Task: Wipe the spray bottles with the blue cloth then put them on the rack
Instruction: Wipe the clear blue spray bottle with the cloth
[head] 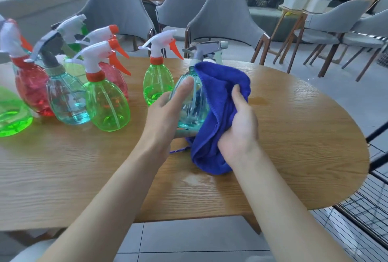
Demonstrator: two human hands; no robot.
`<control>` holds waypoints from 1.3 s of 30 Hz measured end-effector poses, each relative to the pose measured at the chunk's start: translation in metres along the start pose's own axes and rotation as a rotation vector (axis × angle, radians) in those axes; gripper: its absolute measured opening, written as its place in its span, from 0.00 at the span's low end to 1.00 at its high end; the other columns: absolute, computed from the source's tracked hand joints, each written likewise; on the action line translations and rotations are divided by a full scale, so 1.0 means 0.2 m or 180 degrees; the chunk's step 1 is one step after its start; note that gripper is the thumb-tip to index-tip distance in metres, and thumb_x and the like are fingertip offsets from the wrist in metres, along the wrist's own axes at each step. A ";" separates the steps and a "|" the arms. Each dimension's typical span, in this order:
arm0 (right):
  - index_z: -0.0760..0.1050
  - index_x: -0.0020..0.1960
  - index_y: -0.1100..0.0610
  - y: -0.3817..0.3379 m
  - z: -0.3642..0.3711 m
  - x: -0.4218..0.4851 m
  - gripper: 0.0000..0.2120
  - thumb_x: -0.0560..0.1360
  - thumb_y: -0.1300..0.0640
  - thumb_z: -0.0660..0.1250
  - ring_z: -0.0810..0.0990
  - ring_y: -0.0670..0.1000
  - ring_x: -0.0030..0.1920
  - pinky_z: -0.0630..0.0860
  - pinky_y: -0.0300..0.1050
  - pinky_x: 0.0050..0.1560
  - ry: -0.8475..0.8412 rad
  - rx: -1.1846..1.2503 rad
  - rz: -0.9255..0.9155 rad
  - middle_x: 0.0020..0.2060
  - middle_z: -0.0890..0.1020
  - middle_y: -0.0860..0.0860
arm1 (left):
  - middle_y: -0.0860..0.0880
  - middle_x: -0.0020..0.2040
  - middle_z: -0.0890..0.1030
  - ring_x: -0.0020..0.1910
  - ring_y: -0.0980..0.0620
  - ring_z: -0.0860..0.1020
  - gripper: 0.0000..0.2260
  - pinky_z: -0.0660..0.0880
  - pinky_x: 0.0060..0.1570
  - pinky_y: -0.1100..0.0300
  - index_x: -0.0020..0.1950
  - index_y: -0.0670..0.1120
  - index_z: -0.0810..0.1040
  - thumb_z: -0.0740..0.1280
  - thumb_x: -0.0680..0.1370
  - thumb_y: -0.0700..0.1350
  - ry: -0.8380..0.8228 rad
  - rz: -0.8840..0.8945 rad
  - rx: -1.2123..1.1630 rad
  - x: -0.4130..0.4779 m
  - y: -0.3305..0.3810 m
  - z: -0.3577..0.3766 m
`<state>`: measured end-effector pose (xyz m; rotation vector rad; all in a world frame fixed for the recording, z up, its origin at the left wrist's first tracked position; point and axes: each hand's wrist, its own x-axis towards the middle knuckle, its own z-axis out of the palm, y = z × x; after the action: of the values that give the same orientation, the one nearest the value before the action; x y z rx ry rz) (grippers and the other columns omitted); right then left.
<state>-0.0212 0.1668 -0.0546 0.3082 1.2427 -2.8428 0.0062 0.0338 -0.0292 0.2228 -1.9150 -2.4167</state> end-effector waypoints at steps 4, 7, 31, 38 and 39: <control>0.81 0.67 0.61 -0.09 0.01 -0.02 0.22 0.84 0.44 0.67 0.86 0.59 0.61 0.79 0.62 0.68 -0.0016 -0.0057 -0.0364 0.59 0.87 0.58 | 0.49 0.53 0.88 0.47 0.48 0.89 0.20 0.86 0.41 0.47 0.58 0.51 0.85 0.74 0.76 0.64 -0.0029 0.0034 0.0498 0.01 -0.01 -0.04; 0.82 0.60 0.57 -0.12 0.01 -0.02 0.11 0.83 0.51 0.70 0.87 0.56 0.56 0.82 0.58 0.64 0.0072 -0.0397 -0.0592 0.53 0.88 0.55 | 0.52 0.49 0.89 0.46 0.52 0.88 0.18 0.84 0.44 0.54 0.57 0.52 0.85 0.74 0.76 0.63 -0.0269 0.0229 0.1032 0.01 0.00 -0.06; 0.82 0.54 0.58 -0.14 -0.02 -0.01 0.18 0.75 0.45 0.79 0.89 0.55 0.51 0.86 0.53 0.51 0.0648 -0.0568 -0.0712 0.51 0.89 0.54 | 0.59 0.47 0.87 0.44 0.62 0.86 0.17 0.79 0.42 0.67 0.60 0.63 0.81 0.78 0.74 0.62 -0.0555 0.0626 0.1890 0.00 -0.04 -0.08; 0.80 0.66 0.61 -0.09 -0.04 0.02 0.25 0.82 0.40 0.68 0.89 0.58 0.53 0.85 0.59 0.55 0.0656 -0.0196 -0.0397 0.56 0.88 0.55 | 0.59 0.48 0.87 0.44 0.62 0.85 0.19 0.81 0.48 0.60 0.62 0.64 0.80 0.77 0.73 0.65 -0.0424 0.0714 0.2165 0.01 -0.04 -0.11; 0.80 0.67 0.60 -0.09 -0.04 0.03 0.26 0.82 0.40 0.67 0.88 0.59 0.54 0.85 0.60 0.56 0.0628 -0.0160 -0.0364 0.57 0.88 0.57 | 0.59 0.48 0.87 0.44 0.62 0.85 0.19 0.82 0.48 0.59 0.62 0.64 0.80 0.77 0.73 0.65 -0.0433 0.0703 0.2155 0.01 -0.04 -0.11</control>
<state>-0.0266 0.1855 -0.0472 0.5451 1.4064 -2.9302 0.0075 0.0139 -0.0415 -0.1319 -2.5917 -1.6140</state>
